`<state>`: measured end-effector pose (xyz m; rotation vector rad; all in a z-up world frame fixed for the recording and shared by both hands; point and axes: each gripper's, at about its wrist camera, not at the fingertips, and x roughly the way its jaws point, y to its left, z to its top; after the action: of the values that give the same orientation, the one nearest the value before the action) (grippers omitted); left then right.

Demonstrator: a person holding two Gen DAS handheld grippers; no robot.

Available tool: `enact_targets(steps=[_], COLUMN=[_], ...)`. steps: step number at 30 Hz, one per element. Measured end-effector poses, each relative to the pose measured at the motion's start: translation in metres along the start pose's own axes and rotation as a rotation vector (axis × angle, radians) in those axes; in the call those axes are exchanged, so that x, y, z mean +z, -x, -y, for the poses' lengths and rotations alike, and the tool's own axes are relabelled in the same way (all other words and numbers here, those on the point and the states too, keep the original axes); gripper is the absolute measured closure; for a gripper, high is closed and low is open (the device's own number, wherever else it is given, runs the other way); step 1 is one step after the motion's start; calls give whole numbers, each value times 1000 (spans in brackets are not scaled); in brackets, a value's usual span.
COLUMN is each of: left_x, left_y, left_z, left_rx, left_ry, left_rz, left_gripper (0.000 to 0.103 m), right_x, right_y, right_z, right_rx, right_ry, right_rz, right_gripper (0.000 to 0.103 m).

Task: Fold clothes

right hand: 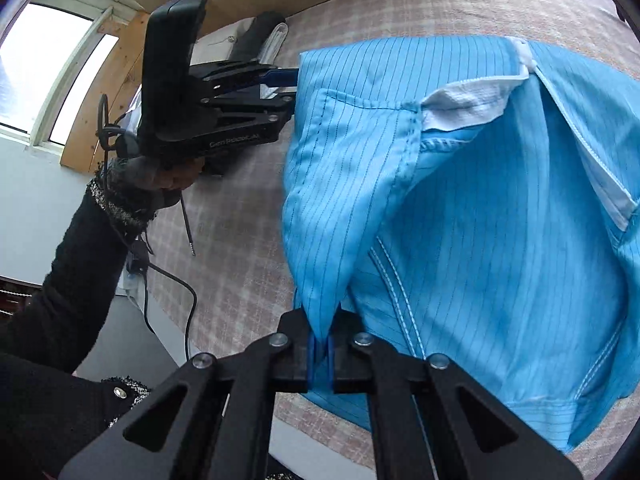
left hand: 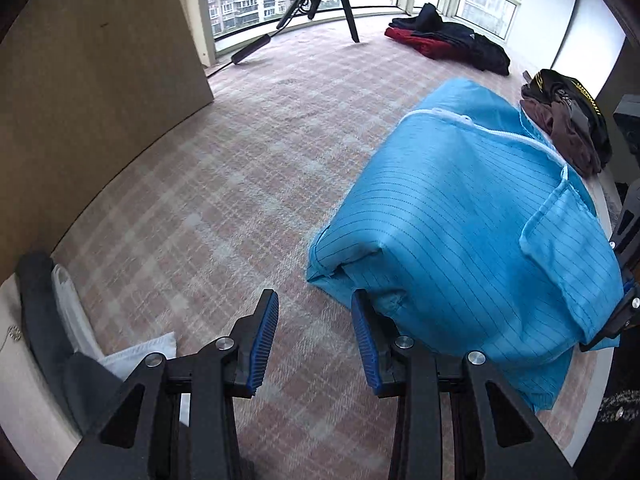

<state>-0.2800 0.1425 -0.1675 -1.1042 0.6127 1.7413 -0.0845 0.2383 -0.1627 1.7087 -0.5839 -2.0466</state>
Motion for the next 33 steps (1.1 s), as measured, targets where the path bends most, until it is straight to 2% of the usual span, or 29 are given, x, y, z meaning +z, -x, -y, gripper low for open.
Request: enact_targets(steps=[2,3,7,11,14,16,22,26,28,30,33], left_x=[6,9,16,18,16,13,5,1,1,2,12], left_y=[-4,-7,-20,-20,-15,-8,27,60,75,89,82], left_z=[-1,-8,-53,-60,-61,-59,-33,-33,-34,-31,-7], left_rx=[-29,-35,-111,-122,-109,-78,118,143,136,123,109], left_ry=[-12,15,228,261,293,307,215,237,273,301,286], left_rz=[14,16,15,12,0,-22,-64,-12,33,79,110], left_gripper=[68,67,66,63,55,54,56,56,58,58,57], right_x=[0,-1,-8,-8,-8,-8,-22,-47,-55,-51,-29], right_y=[-5,-9,-29,-44,-44,-42,-14,30,60,86,103], right_z=[-1,-2,-2,0,1,4,3,-4,-6,-1,16], right_rx=[18,25,29,18,12,14,45,56,-5,-141,-320], right_ry=[-5,0,36,55,73,65,69,113,164,216,252], right_rz=[-15,-29,-102,-140,-151,-150,-93,-55,-2,79,186], right_gripper=[99,99,100,100,100,100,96,92,92,92,92])
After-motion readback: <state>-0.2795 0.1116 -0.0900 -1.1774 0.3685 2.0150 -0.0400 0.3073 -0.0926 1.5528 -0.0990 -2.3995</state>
